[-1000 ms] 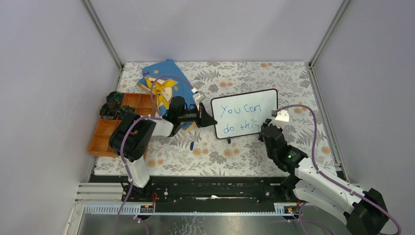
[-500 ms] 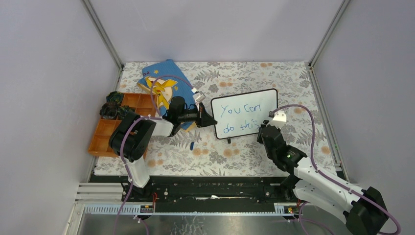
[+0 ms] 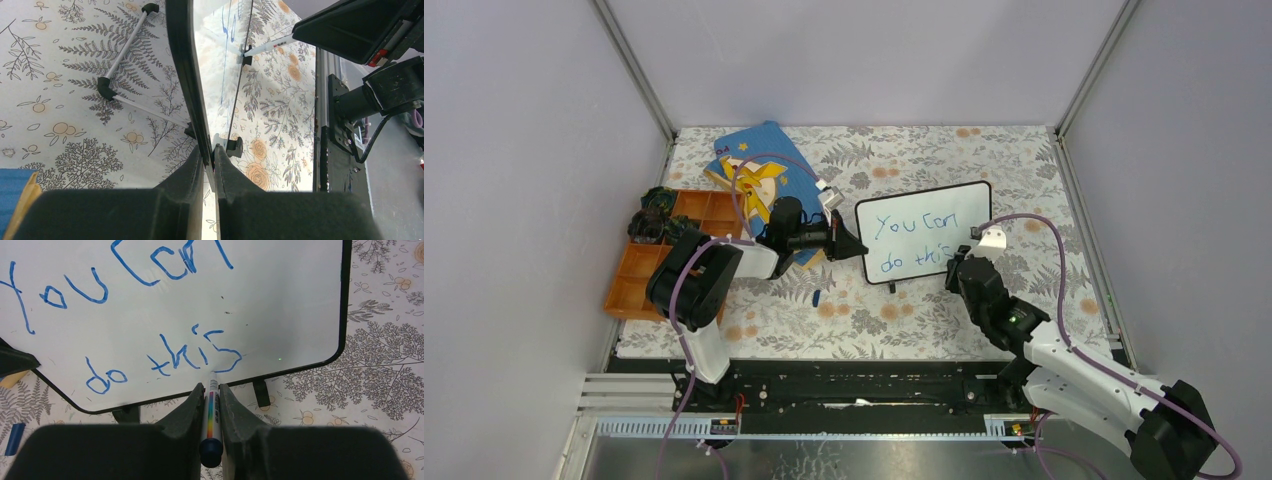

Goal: Write a sentence on the whiteboard

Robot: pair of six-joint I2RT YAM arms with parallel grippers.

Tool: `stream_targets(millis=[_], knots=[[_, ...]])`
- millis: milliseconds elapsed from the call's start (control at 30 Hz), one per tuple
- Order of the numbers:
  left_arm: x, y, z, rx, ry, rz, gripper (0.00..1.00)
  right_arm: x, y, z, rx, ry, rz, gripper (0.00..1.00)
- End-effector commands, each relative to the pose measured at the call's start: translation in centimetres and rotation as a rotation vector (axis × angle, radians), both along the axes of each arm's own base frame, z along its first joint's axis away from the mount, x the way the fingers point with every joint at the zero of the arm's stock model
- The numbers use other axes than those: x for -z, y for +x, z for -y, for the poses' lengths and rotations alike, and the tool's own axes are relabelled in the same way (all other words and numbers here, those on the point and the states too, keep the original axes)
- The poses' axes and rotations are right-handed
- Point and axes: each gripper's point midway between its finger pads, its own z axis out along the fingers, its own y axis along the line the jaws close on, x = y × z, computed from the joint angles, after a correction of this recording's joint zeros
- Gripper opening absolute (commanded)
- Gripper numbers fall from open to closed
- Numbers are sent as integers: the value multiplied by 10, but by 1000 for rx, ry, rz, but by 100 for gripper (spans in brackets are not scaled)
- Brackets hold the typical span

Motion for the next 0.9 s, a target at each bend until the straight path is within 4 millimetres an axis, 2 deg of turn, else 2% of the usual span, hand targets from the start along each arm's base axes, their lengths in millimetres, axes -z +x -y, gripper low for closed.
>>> stream_targets(millis=[0,367,633,700,867], knots=[[38,-17,-2,9,100,-79,0,-14,5,-6,-3,56,38,0],[36,-17,-3,6,108,-69,0,-39,-20,9,-26,53,5,0],[35,-16,-3,4,119,-65,0,-76,-34,28,1,129,137,0],[35,-15,-3,0,123,-63,0,-80,-33,38,37,117,175,0],[37,-15,-4,-3,135,-69,0,-71,-29,52,136,106,183,0]])
